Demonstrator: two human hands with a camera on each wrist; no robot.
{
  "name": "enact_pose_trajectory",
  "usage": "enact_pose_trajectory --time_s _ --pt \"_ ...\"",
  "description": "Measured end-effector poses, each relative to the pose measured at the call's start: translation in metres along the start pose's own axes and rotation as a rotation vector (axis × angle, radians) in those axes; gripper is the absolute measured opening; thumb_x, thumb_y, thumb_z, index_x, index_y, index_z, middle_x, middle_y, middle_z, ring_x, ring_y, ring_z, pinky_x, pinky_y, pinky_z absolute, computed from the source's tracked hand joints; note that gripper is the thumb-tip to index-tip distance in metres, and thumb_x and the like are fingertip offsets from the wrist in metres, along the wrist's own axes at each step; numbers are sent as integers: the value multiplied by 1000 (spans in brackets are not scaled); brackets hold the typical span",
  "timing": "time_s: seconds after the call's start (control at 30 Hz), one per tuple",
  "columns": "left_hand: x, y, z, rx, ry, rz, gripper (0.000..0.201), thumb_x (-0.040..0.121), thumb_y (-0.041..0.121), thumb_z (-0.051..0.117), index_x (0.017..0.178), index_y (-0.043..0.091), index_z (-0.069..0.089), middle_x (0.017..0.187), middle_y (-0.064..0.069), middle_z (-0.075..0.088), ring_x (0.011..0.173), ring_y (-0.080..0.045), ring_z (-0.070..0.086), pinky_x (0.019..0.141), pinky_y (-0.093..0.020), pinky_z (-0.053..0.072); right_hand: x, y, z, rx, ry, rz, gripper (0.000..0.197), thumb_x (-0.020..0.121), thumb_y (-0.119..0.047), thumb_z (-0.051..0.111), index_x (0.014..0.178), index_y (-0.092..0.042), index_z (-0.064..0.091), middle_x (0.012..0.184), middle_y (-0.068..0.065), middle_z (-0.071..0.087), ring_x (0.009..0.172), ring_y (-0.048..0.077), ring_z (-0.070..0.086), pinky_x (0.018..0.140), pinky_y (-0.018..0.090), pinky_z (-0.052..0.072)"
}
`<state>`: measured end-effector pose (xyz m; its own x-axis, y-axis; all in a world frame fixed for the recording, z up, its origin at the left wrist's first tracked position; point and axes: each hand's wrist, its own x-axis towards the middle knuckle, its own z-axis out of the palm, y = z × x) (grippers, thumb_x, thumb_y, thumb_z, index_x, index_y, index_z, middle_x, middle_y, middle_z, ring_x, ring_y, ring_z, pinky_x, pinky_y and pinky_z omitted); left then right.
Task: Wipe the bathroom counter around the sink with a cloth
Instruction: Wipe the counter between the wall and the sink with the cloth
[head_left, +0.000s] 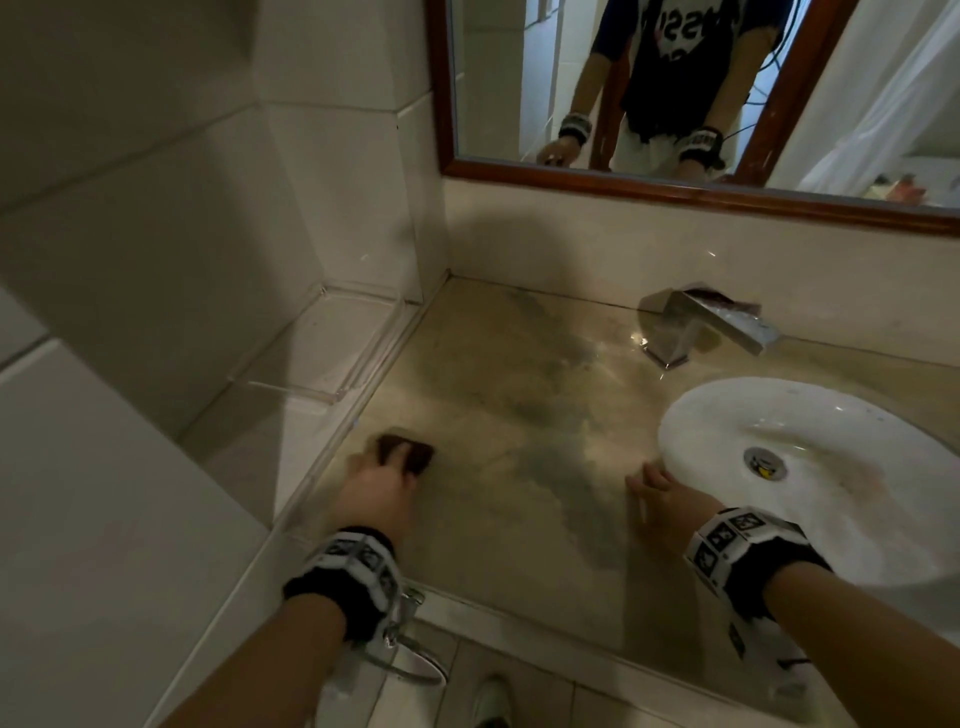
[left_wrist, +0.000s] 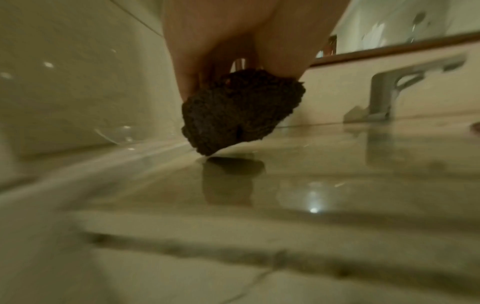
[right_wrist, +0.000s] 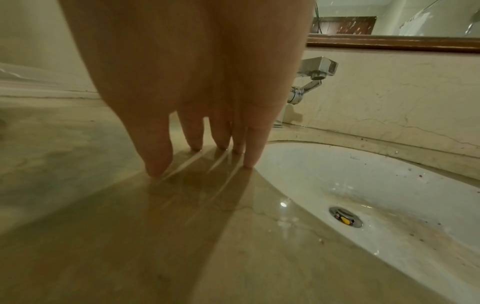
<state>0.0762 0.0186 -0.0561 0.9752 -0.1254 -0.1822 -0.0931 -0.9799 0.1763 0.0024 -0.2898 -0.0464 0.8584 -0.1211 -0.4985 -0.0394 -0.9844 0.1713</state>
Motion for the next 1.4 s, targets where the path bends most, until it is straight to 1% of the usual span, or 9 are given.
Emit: enact_pose_trajectory --time_s 0.1,0.4,0.6,0.73,0.9,1.07,1.17,1.3,1.4 --pt "-5 -39 1 39 13 -188 47 94 30 44 139 21 37 143 -18 30 124 -36 38 95 -47 47 -4 2 12 53 -43 19 69 95 -36 42 150 -19 4 158 14 2 147 28 6 118 42 10" --pt "-5 -11 5 -62 -70 -371 49 97 36 34 140 13 35 142 -25 28 126 -41 37 107 -50 35 -5 3 12 116 -54 -2 71 96 -36 41 150 -18 -2 158 14 -3 147 29 3 118 40 11" --pt "24 18 0 -5 -134 -268 51 98 32 35 145 13 27 147 -24 21 130 -39 32 109 -44 32 -4 3 10 140 -48 -17 70 95 -33 42 150 -19 0 158 14 -4 147 28 3 118 39 12" --pt "14 72 10 -20 -168 -62 55 98 32 38 148 13 22 152 -23 15 134 -39 28 111 -43 30 -2 5 10 134 -58 -22 73 94 -32 44 150 -19 -1 158 13 -4 147 28 2 118 39 14" --pt "-3 135 18 -101 -267 83 55 94 29 48 143 13 31 152 -19 11 134 -36 28 111 -40 34 -1 4 15 140 -59 -12 73 94 -33 45 150 -20 1 159 12 -4 147 27 1 118 38 12" --pt "7 102 -16 -227 -96 82 41 94 21 47 135 12 47 146 -16 24 124 -33 39 107 -37 36 4 8 16 148 -83 -9 76 92 -33 49 150 -23 1 159 10 -7 147 26 -1 118 41 13" --pt "-4 70 -28 -205 16 -2 41 93 20 47 134 13 47 141 -18 28 121 -35 40 107 -39 36 5 8 15 159 -102 -13 77 91 -28 49 150 -24 0 159 10 -8 147 26 -3 118 42 13" --pt "-31 48 0 -114 -139 -249 46 95 30 43 134 5 44 141 -21 26 121 -36 44 107 -38 38 4 10 16 151 -108 -26 78 91 -29 50 150 -21 0 158 12 -8 147 28 -2 119 41 11" --pt "-46 53 18 -98 -211 -311 59 98 38 35 145 5 22 148 -24 16 131 -37 37 111 -39 36 5 10 18 150 -79 -36 78 90 -30 51 150 -20 2 158 13 -5 147 29 -1 119 41 11"
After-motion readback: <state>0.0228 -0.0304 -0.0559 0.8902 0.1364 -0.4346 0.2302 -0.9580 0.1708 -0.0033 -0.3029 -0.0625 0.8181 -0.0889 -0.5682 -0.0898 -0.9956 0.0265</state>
